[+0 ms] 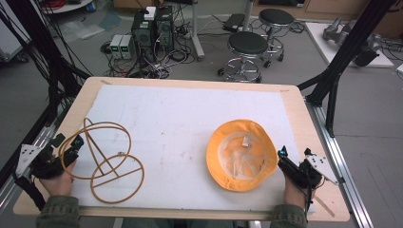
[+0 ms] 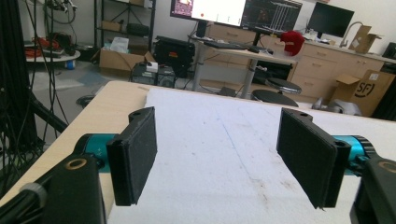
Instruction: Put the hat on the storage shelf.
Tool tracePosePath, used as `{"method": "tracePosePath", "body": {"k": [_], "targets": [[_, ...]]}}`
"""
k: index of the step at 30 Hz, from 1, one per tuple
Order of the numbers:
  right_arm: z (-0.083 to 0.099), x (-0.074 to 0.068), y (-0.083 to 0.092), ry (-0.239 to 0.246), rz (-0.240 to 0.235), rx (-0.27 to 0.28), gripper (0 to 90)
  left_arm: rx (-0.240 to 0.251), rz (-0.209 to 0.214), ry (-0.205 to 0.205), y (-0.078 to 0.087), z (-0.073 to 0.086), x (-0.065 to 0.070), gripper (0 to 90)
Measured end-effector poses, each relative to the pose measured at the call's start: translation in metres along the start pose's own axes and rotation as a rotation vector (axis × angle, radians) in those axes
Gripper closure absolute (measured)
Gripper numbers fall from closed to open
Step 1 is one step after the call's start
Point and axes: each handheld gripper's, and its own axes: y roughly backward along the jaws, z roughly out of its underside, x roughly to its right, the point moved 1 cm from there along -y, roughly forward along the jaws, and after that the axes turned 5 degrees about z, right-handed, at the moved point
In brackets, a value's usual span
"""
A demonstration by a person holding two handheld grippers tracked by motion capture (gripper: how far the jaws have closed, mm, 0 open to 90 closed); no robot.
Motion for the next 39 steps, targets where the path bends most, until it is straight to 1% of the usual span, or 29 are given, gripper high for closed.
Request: {"method": "tracePosePath", "body": {"k": [8, 14, 20, 23, 24, 26, 28, 30, 35, 36, 37, 39], "targets": [[0.000, 0.001, 0.003, -0.013, 0.003, 0.005, 16.6, 0.005, 0.000, -0.001, 0.002, -0.001, 0.001, 29.2], [0.000, 0.003, 0.003, -0.009, 0.007, 0.004, 16.6, 0.005, 0.001, -0.001, 0.001, -0.001, 0.001, 29.1], [-0.001, 0.003, 0.003, -0.016, 0.010, 0.007, 16.6, 0.004, -0.001, 0.000, 0.001, 0.000, 0.001, 29.2], [-0.001, 0.004, 0.004, -0.020, 0.012, 0.018, 16.6, 0.004, -0.002, 0.001, 0.001, 0.000, 0.000, 29.1], [-0.003, 0.005, 0.005, -0.033, 0.018, 0.030, 16.6, 0.001, -0.003, 0.001, 0.001, 0.000, 0.000, 29.2], [-0.003, 0.006, 0.005, -0.035, 0.019, 0.032, 16.6, 0.002, -0.004, 0.000, 0.001, 0.000, 0.000, 29.1], [-0.004, 0.009, 0.006, -0.055, 0.023, 0.030, 16.5, 0.005, -0.005, 0.002, 0.001, -0.001, 0.000, 29.1], [-0.004, 0.011, 0.006, -0.063, 0.025, 0.032, 16.5, 0.007, -0.002, 0.001, 0.002, -0.001, 0.000, 29.1], [-0.014, 0.016, 0.015, -0.101, 0.028, 0.073, 16.6, 0.008, -0.002, 0.002, 0.002, -0.001, 0.000, 29.1], [-0.017, 0.016, 0.018, -0.103, 0.013, 0.090, 16.6, 0.008, -0.002, 0.002, 0.001, -0.001, 0.000, 29.2], [-0.017, 0.016, 0.018, -0.103, 0.013, 0.090, 16.6, 0.007, -0.002, 0.002, 0.001, -0.001, 0.000, 29.2], [-0.020, 0.014, 0.020, -0.100, -0.005, 0.109, 16.6, 0.006, 0.000, 0.002, 0.001, -0.001, 0.001, 29.2]]}}
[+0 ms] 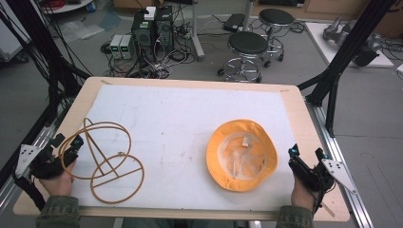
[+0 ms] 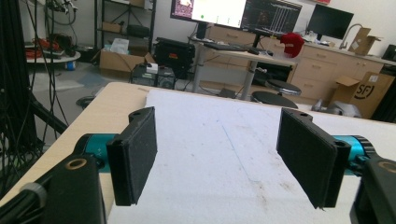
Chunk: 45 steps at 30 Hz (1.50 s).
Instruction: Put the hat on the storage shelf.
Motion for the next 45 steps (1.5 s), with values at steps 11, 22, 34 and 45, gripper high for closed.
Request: {"method": "tracePosePath", "body": {"k": [11, 22, 34, 45], "targets": [[-0.013, -0.021, 0.012, 0.024, -0.113, 0.029, 16.6, 0.003, 0.002, 0.002, 0.000, 0.000, 0.000, 29.2], [-0.012, -0.036, 0.012, 0.022, -0.185, -0.019, 17.1, 0.004, 0.013, 0.001, -0.001, -0.001, 0.000, 29.2], [-0.007, -0.050, 0.007, 0.046, -0.280, -0.110, 22.2, 0.007, 0.008, 0.003, -0.001, -0.001, -0.001, 29.2], [-0.003, -0.059, 0.002, 0.096, -0.404, -0.224, 52.7, 0.007, -0.008, 0.003, 0.000, -0.001, -0.004, 29.5]]}}
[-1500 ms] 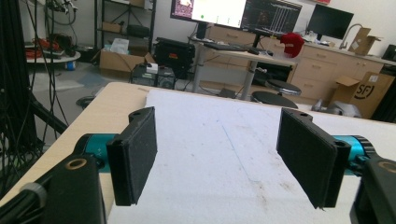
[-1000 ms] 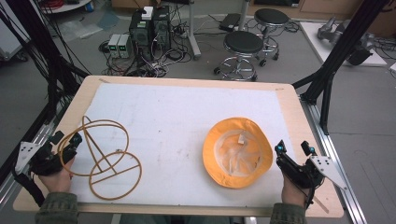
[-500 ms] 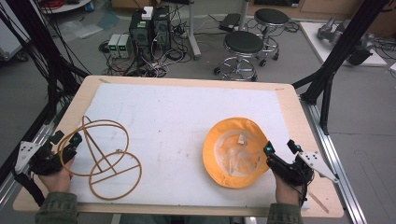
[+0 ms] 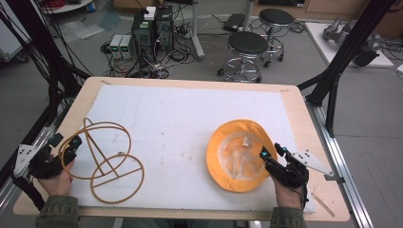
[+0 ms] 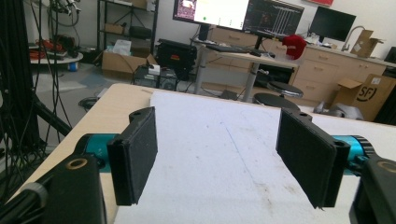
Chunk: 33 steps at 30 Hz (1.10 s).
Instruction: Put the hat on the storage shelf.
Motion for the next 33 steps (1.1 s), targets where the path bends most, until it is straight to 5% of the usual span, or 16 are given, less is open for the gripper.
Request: {"method": "tracePosePath", "body": {"k": [6, 13, 23, 33], "targets": [[-0.001, -0.002, 0.002, 0.021, 0.019, -0.022, 83.9, -0.006, 0.001, -0.009, -0.001, 0.000, 0.001, 29.5], [-0.002, -0.004, 0.003, 0.045, 0.049, -0.003, 85.3, -0.002, -0.001, -0.005, 0.000, 0.000, 0.001, 29.6], [-0.003, -0.004, 0.001, 0.008, 0.029, 0.027, 85.3, -0.012, 0.004, -0.006, -0.002, 0.002, 0.002, 29.8], [-0.008, -0.011, 0.005, -0.029, 0.048, 0.153, 85.8, -0.012, 0.012, -0.002, -0.001, 0.002, 0.004, 29.8]]}}
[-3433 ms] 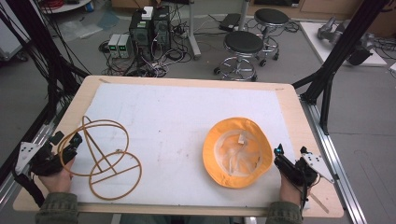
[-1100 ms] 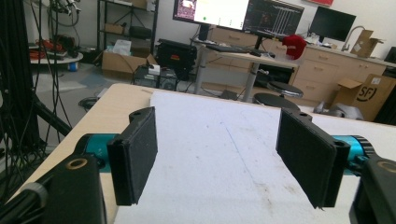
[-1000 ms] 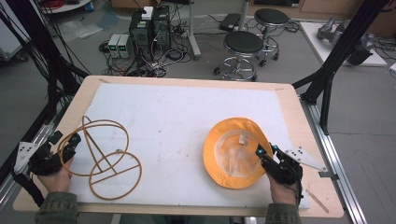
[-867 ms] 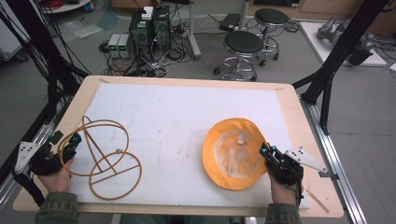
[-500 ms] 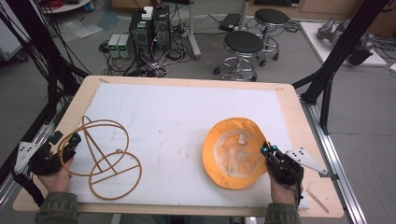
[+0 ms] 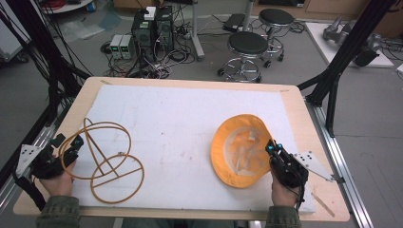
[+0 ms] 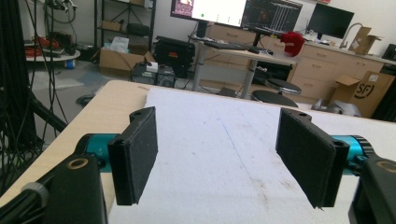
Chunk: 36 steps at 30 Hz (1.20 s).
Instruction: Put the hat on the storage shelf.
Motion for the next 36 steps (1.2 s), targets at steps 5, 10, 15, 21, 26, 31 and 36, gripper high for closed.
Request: {"method": "tracePosePath", "body": {"k": [5, 10, 15, 21, 26, 31, 36], "targets": [[-0.008, -0.002, 0.002, 0.004, 0.016, 0.085, 85.8, 0.001, 0.006, 0.003, 0.000, 0.001, 0.003, 29.8], [-0.018, -0.004, 0.004, 0.015, 0.022, 0.153, 85.8, 0.000, 0.001, 0.002, -0.001, 0.001, 0.002, 29.8], [-0.030, -0.007, 0.005, 0.039, 0.024, 0.239, 85.8, 0.006, -0.008, -0.002, 0.001, 0.001, 0.002, 30.2], [-0.043, -0.015, 0.004, 0.058, 0.025, 0.318, 85.8, 0.003, -0.006, 0.001, 0.003, 0.002, 0.003, 30.2], [-0.052, -0.020, 0.001, 0.056, 0.021, 0.342, 85.7, 0.009, -0.007, 0.007, 0.004, 0.001, 0.002, 30.2], [-0.064, -0.027, 0.000, 0.055, 0.019, 0.361, 85.8, 0.006, 0.000, 0.010, 0.004, 0.002, 0.004, 30.2], [-0.078, -0.037, -0.006, 0.051, 0.011, 0.376, 85.8, 0.012, 0.004, 0.013, 0.005, 0.002, 0.005, 30.2]]}}
